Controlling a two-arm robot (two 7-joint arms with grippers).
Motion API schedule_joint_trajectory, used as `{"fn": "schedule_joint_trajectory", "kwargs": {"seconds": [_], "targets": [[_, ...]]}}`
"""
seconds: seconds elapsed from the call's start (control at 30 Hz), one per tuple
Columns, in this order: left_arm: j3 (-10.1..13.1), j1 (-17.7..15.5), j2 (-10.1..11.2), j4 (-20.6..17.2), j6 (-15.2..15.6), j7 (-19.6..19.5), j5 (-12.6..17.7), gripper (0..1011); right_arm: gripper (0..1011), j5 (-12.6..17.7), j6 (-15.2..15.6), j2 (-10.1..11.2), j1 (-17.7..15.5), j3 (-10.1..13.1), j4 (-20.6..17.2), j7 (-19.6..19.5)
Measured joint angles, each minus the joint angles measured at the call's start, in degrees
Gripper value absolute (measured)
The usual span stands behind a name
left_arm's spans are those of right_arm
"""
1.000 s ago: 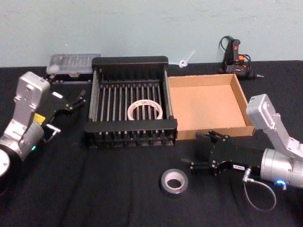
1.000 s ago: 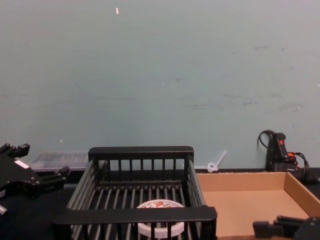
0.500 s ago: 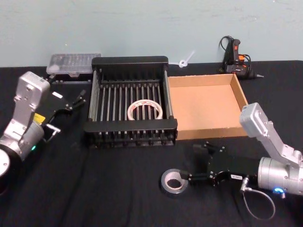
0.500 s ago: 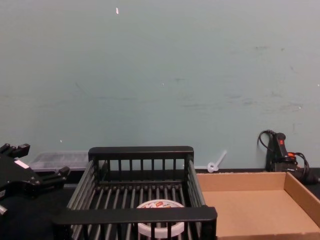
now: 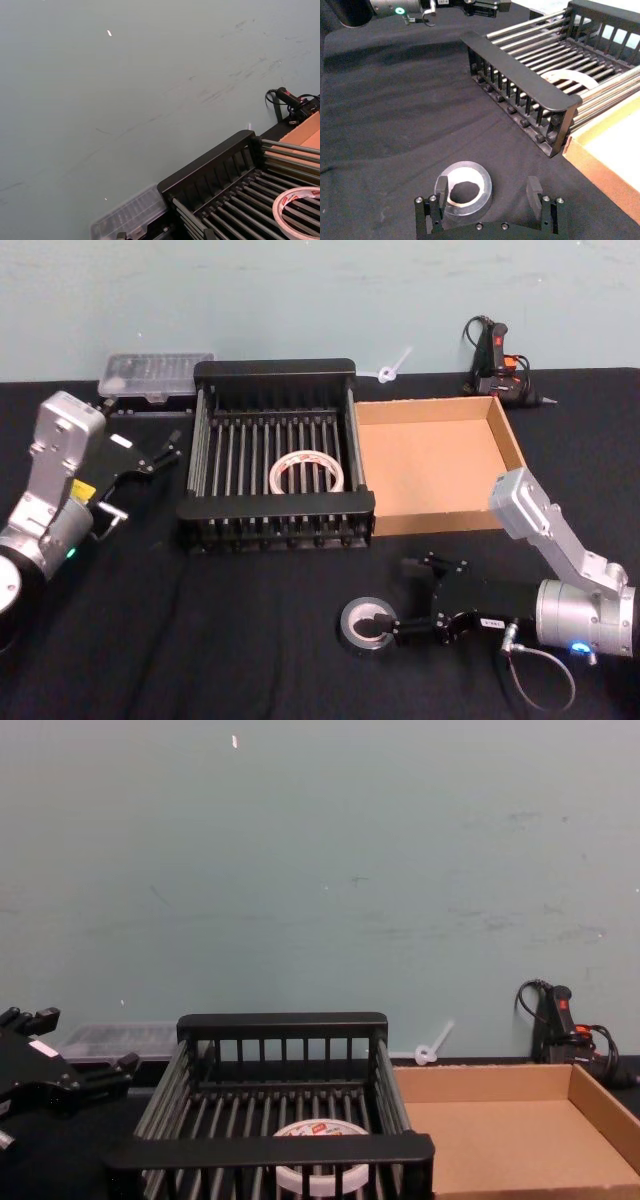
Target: Pick up the white tape and place it into the black box , Pick up the silver tape and place it into the brown box.
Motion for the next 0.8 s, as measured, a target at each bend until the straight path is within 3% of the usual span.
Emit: {"fn": "schedule_joint_trajectory", "kwargs": {"seconds": [0.8], "targets": [[0.00, 0.00, 0.00, 0.00, 0.00, 0.00, 0.00, 1001, 1002, -0.87, 1.53, -1.25, 2.41, -2.04, 2.38, 0.43]]}}
